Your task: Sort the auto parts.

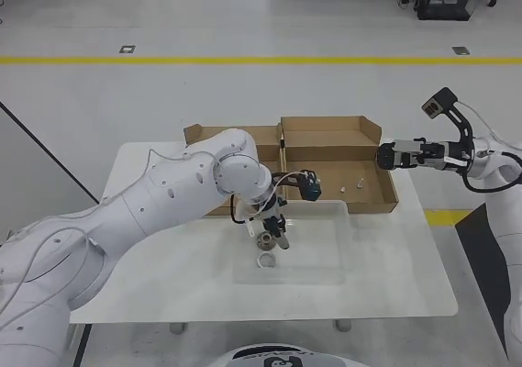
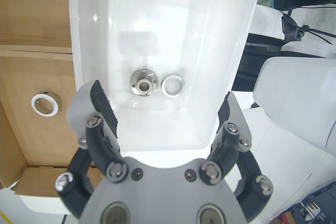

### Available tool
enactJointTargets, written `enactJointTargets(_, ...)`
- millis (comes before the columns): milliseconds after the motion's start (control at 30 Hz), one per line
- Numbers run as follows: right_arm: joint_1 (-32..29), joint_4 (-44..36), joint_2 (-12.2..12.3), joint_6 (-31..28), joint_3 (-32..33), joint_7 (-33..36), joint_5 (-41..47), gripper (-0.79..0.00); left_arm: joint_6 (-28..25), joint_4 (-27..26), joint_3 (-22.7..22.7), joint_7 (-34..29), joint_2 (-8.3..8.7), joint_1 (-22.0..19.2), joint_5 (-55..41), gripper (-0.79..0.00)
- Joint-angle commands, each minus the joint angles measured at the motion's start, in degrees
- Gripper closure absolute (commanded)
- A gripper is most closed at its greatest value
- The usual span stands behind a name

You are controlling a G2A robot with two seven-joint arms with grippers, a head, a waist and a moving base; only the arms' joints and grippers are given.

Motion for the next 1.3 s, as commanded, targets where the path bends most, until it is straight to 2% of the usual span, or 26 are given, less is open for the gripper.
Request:
enactJointTargets(0, 0.00, 0.00, 0.00, 0.00, 0.00, 0.00, 0.02, -0.785, -0.04, -0.82, 0.50, -0.20, 0.06, 0.77, 1.83, -0.785)
enactJointTargets(367, 0.00, 0.00, 0.00, 0.00, 0.00, 0.00, 0.02, -0.785, 4.98, -1.81, 1.67, -5.58, -1.24, 1.42, 4.05, -0.785)
enactJointTargets(833, 0.00, 0.00, 0.00, 0.00, 0.00, 0.00, 0.02, -0.785, 4.98, -1.81, 1.67, -5.58, -1.24, 1.42, 4.05, -0.785)
enactJointTargets(933, 0.00, 0.00, 0.00, 0.00, 0.00, 0.00, 0.02, -0.785, 4.52, -2.41, 2.43, -4.86, -1.24, 2.39, 6.47, -0.785)
enactJointTargets(1267, 0.00, 0.00, 0.00, 0.00, 0.00, 0.00, 0.02, -0.785, 2.93, -1.41, 3.72, -6.27, -2.82, 3.26, 11.19, -0.785)
